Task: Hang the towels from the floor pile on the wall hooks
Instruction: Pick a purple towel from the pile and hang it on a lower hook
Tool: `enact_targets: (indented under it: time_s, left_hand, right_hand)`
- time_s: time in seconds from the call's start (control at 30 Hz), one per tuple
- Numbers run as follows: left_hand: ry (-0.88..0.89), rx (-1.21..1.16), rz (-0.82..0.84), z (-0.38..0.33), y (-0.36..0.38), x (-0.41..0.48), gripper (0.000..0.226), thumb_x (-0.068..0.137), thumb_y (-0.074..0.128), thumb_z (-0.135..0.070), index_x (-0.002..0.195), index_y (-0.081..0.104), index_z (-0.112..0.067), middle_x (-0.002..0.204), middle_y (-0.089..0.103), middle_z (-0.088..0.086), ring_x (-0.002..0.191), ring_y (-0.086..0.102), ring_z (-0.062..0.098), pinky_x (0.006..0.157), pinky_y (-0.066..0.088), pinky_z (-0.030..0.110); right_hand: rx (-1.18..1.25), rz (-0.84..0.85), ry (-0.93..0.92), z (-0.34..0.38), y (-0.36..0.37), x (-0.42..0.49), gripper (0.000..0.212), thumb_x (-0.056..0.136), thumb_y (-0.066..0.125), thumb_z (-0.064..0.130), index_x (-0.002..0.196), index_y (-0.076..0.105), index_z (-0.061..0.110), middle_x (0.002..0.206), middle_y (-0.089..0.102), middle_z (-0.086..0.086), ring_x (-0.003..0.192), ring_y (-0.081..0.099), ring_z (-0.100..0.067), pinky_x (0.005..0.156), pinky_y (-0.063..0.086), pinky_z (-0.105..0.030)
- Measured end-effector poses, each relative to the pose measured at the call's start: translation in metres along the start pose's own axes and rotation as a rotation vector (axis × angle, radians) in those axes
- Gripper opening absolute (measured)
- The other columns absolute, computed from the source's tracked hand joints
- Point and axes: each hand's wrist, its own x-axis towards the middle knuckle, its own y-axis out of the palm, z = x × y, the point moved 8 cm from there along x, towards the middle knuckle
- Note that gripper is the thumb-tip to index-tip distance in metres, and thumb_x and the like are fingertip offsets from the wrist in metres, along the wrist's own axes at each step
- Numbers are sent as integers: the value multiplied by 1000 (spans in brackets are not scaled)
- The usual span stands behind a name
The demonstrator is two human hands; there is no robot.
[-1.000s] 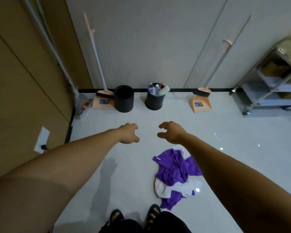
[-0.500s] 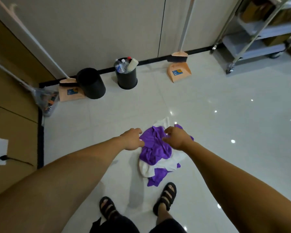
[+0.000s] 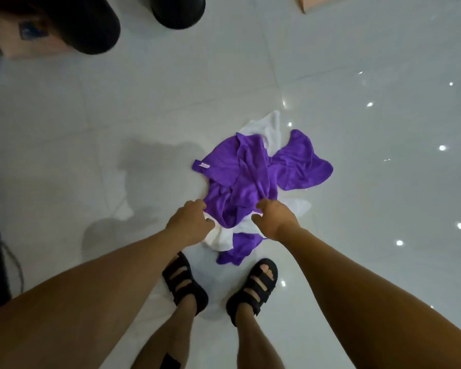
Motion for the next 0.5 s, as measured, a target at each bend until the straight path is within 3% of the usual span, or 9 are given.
enact_targets:
  time_s: [0.23, 0.4, 0.5]
  left_hand:
    - [-72, -219, -68, 40, 75, 119, 55, 85, 61, -31, 134, 46, -13, 133, 51, 10, 115, 54, 28, 88, 42, 32]
    - [-55, -275, -114, 54, 100, 169, 49, 81, 62, -27, 126, 53, -10, 123, 58, 12, 107, 58, 30, 88, 45, 35]
    - [-40, -299, -134, 60, 99, 179, 49, 81, 62, -27, 126, 53, -11, 122, 58, 11, 105, 58, 28, 86, 46, 34]
  right_hand:
    - [-28, -94, 26, -39, 81, 128, 43, 97, 48, 27, 138, 45, 16, 140, 42, -12, 129, 39, -34, 101, 40, -41]
    - [-189, -117, 11, -46, 123, 187, 46, 93, 53, 18, 137, 43, 16, 137, 39, -11, 123, 40, -33, 97, 43, -42]
    - [-303, -208, -31, -47, 120, 195, 31, 95, 48, 13, 126, 53, 11, 126, 50, -12, 114, 47, -31, 92, 45, -40]
